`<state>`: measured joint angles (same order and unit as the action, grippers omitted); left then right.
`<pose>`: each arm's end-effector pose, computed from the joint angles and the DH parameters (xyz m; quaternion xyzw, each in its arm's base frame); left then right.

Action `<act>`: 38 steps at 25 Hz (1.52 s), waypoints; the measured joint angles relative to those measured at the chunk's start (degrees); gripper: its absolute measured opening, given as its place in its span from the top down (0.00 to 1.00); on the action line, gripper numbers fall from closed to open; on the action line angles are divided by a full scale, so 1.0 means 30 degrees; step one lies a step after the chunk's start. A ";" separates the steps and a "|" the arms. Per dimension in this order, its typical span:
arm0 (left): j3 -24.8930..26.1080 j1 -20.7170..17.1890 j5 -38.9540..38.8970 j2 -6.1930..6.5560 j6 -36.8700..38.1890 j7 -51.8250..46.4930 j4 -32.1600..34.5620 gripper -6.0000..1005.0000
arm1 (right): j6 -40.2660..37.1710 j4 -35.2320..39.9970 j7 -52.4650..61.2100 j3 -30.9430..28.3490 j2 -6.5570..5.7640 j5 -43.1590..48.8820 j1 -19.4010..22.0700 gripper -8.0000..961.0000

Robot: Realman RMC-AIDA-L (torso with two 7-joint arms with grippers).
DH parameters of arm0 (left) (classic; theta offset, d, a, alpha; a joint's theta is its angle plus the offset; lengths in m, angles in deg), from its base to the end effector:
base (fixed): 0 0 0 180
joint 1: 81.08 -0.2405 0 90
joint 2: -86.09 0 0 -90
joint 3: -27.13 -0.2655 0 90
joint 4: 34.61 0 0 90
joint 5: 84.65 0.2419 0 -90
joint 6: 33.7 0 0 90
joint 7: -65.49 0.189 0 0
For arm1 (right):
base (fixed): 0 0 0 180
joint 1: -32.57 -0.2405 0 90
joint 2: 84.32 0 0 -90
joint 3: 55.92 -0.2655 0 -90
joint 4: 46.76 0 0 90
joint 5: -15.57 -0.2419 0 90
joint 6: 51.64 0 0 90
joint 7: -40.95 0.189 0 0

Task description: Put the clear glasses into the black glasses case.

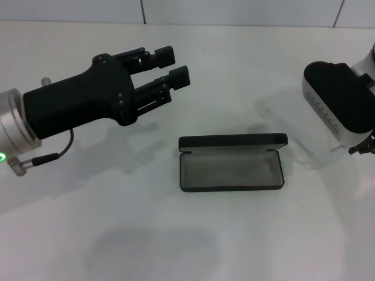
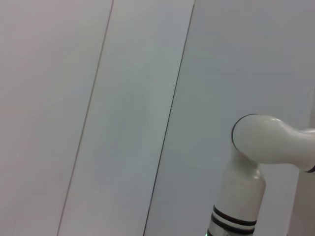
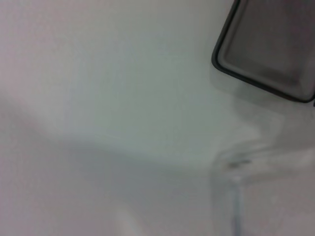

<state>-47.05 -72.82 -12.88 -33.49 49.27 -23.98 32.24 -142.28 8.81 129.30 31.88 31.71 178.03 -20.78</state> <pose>-0.1797 0.3345 -0.0012 -0.8828 -0.1692 -0.4151 0.1403 0.2023 0.4361 -0.0486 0.8760 0.2203 0.4277 0.0340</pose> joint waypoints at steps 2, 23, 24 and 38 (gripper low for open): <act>0.0000 0.0000 0.0011 0.0015 0.0010 0.0001 -0.0079 0.52 | -0.0068 0.0128 0.0187 0.0001 -0.0003 0.0034 0.0051 0.78; 0.2183 0.0213 -0.0841 0.0029 0.2861 -0.0063 0.0097 0.57 | -0.5644 1.4377 0.5213 -0.6721 -0.0016 -0.8627 0.6663 0.89; 0.2316 0.0228 -0.1056 0.0033 0.3049 -0.0028 0.0113 0.57 | -0.5688 1.4806 0.5316 -0.7221 -0.0002 -1.0091 0.7134 0.89; 0.3857 0.1932 -0.2820 0.0044 0.5025 -0.0002 -0.0012 0.70 | -0.4196 0.6990 -0.0781 -0.7715 0.0017 -2.6061 1.1660 0.89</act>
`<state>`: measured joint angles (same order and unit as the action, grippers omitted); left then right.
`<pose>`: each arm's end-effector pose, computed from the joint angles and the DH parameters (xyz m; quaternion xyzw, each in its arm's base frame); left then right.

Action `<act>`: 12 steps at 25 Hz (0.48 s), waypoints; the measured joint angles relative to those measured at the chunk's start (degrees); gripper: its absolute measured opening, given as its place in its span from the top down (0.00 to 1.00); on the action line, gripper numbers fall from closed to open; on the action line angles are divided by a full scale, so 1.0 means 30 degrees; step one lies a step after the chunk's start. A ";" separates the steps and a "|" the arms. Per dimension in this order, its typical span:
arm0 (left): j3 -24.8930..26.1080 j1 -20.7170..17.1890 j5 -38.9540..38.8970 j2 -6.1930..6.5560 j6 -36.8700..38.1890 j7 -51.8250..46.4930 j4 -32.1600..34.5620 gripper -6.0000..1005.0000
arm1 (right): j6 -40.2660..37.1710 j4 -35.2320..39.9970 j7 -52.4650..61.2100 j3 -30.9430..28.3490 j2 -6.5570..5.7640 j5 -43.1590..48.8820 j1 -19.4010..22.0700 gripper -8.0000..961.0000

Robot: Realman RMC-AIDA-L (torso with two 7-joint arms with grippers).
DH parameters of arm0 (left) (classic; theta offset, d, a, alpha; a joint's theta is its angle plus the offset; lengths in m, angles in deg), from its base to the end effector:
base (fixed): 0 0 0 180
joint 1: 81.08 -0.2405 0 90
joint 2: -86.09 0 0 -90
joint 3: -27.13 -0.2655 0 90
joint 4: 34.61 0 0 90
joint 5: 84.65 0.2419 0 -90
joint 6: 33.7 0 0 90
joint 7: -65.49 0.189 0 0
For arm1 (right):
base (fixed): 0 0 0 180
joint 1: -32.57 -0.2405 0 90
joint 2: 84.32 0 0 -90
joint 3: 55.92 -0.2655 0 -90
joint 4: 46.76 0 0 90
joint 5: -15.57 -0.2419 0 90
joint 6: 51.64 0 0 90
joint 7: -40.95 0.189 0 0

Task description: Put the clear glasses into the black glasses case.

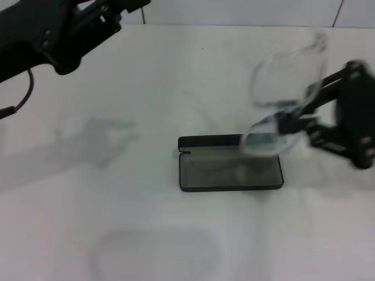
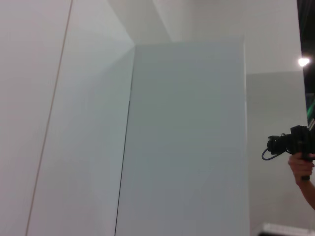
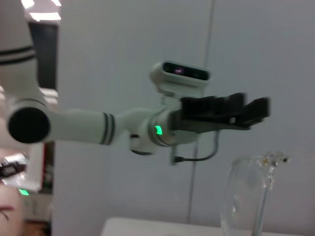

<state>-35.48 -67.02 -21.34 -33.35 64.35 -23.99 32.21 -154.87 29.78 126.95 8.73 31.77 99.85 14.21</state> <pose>-0.1420 0.3264 0.0696 -0.8457 -0.0590 -0.5191 0.1088 0.1359 0.3157 0.0386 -0.9457 -0.0680 0.3141 0.0475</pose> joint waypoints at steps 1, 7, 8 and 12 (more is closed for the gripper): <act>-0.0010 0.0140 0.0064 -0.0003 0.0000 0.0025 -0.0035 0.71 | 0.0385 -0.0937 -0.0542 0.0809 0.0002 -0.0174 -0.0251 0.89; -0.0565 0.0956 0.0272 -0.0052 0.0010 0.0218 -0.0522 0.78 | 0.1821 -0.3609 -0.1864 0.3382 -0.0009 -0.0487 -0.2252 0.89; -0.0694 0.1103 0.0289 -0.0047 0.0011 0.0320 -0.0724 0.79 | 0.1858 -0.3983 -0.2004 0.3547 -0.0004 -0.0529 -0.2617 0.89; -0.0847 0.1893 0.0674 -0.0036 0.0006 0.0530 -0.1981 0.84 | 0.1857 -0.4865 -0.2389 0.4097 0.0034 -0.0785 -0.3625 0.89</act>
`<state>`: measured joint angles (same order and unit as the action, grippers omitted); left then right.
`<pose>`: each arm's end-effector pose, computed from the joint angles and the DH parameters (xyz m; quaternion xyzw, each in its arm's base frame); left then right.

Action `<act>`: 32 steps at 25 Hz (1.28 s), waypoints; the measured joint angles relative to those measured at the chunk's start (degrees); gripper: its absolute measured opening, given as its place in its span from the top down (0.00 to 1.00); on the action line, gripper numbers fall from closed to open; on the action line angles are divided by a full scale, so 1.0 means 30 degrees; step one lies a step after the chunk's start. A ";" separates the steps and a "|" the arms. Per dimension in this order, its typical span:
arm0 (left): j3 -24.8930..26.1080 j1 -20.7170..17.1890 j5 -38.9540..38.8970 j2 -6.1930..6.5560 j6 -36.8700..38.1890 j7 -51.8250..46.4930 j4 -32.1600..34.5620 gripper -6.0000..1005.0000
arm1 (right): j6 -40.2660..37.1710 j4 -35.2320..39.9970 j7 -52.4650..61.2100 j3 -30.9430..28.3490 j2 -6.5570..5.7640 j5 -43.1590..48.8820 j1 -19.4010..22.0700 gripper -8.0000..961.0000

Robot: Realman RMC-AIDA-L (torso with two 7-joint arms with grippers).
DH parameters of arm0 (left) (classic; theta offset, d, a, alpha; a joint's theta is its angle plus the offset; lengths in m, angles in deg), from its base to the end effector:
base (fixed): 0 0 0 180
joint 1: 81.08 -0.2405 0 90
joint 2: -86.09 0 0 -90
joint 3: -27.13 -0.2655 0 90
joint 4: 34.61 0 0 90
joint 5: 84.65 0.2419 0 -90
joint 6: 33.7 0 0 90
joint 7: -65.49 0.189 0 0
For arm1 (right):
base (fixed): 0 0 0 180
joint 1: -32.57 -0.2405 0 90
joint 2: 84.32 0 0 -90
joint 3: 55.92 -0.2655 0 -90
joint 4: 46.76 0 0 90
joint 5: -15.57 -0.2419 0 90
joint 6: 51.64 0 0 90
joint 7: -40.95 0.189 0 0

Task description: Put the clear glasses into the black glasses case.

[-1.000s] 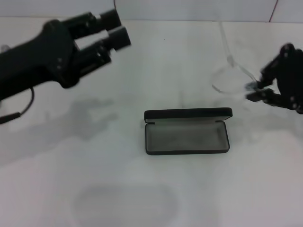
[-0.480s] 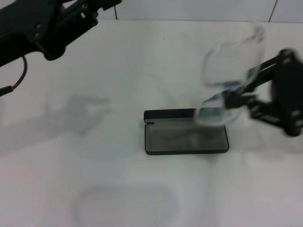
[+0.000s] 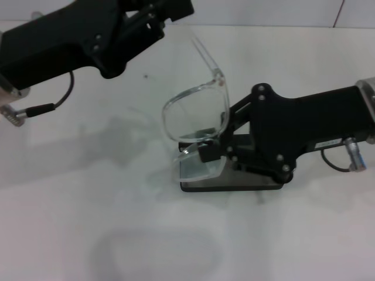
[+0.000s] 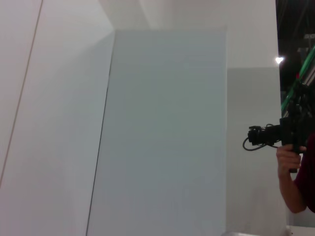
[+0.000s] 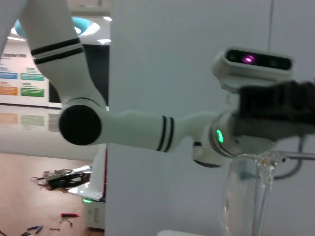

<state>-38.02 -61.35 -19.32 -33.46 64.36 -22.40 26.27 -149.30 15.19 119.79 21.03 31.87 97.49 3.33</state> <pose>-0.1264 0.3393 0.0400 -0.8552 -0.0589 -0.5111 0.0622 0.1003 0.3315 -0.0323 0.9401 0.0967 -0.3241 0.0416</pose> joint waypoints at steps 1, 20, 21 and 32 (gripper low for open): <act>-0.0007 0.0148 0.0063 -0.0002 0.0001 0.0043 -0.0256 0.84 | 0.0013 -0.0115 -0.0159 0.0182 -0.0002 -0.0170 -0.0153 0.89; -0.0862 0.0688 0.1134 0.0042 0.0186 0.0412 -0.1322 0.84 | -0.0431 -0.0365 -0.0752 0.0447 -0.0057 -0.1403 -0.0169 0.89; -0.0891 0.0687 0.1151 0.0050 0.0240 0.0412 -0.1321 0.85 | -0.0430 -0.0368 -0.0754 0.0447 -0.0058 -0.1404 -0.0170 0.89; -0.0932 0.0690 0.1829 0.0074 0.1197 0.0411 -0.1316 0.85 | -0.0342 -0.0738 -0.1025 0.0453 -0.0057 -0.1612 -0.0144 0.89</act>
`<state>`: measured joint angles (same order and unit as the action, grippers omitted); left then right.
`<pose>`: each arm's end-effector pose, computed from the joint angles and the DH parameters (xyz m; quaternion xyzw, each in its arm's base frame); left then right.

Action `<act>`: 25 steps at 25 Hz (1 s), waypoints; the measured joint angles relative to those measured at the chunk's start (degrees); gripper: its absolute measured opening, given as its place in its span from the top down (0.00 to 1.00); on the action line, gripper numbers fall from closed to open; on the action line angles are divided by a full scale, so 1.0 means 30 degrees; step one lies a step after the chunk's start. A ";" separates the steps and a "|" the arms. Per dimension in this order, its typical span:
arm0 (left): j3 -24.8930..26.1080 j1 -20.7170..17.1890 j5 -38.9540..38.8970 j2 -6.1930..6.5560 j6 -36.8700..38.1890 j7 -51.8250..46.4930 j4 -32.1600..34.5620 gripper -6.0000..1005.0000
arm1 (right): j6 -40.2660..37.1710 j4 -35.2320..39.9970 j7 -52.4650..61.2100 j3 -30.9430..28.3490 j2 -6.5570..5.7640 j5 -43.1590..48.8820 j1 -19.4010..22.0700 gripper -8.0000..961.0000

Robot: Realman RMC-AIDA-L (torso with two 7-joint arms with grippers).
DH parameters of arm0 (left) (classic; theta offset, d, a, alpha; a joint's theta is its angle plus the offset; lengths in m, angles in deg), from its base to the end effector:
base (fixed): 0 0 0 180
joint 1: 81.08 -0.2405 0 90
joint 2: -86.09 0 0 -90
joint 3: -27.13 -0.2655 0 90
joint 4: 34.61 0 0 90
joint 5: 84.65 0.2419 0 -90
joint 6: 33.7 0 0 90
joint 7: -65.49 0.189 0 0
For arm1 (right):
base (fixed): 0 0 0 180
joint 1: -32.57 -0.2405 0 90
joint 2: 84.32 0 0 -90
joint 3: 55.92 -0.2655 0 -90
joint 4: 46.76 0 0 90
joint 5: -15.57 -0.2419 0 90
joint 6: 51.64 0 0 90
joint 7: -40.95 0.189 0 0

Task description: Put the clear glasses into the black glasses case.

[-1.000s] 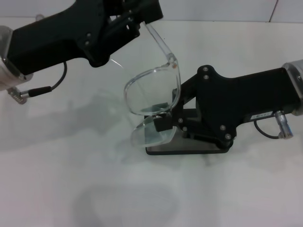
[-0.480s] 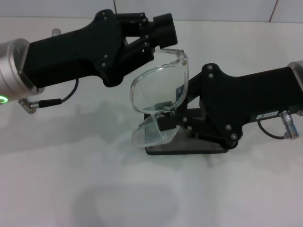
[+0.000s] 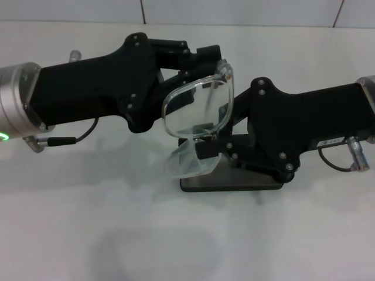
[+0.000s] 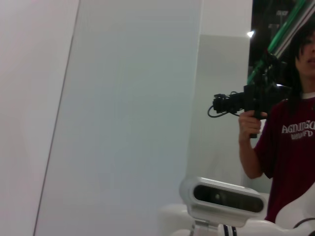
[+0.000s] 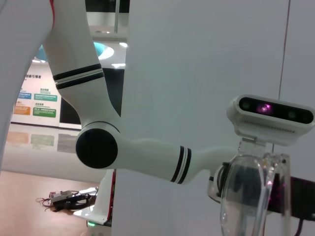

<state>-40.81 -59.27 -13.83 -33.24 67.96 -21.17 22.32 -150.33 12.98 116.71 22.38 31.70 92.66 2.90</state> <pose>-0.1302 0.3263 0.0065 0.8810 0.0582 0.4694 0.0031 0.0932 0.3270 -0.0302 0.9245 0.1115 -0.3612 0.0489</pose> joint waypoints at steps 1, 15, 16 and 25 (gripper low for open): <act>-0.0001 0.0013 0.0080 -0.0004 0.0141 -0.0009 0.0004 0.85 | -0.0008 -0.0055 -0.0053 0.0001 -0.0001 -0.0029 0.0000 0.89; 0.1344 -0.0266 -0.0715 -0.0118 0.0201 0.0385 -0.0026 0.85 | -0.0114 -0.0140 -0.0661 -0.0006 0.0021 -0.0298 0.0690 0.89; 0.1830 -0.0340 -0.1032 -0.0122 0.0196 0.0401 -0.0027 0.85 | -0.0116 -0.0141 -0.0782 -0.0024 0.0013 -0.0414 0.0827 0.89; 0.5791 -0.0257 -0.1867 -0.0051 -0.0071 0.0528 -0.2393 0.85 | -0.4093 0.0059 -0.4412 -0.0474 -0.0088 -0.2516 0.2523 0.89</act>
<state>-23.44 -60.04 -19.43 -33.39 67.74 -19.58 15.14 -162.61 13.15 103.48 20.96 31.43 85.11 10.47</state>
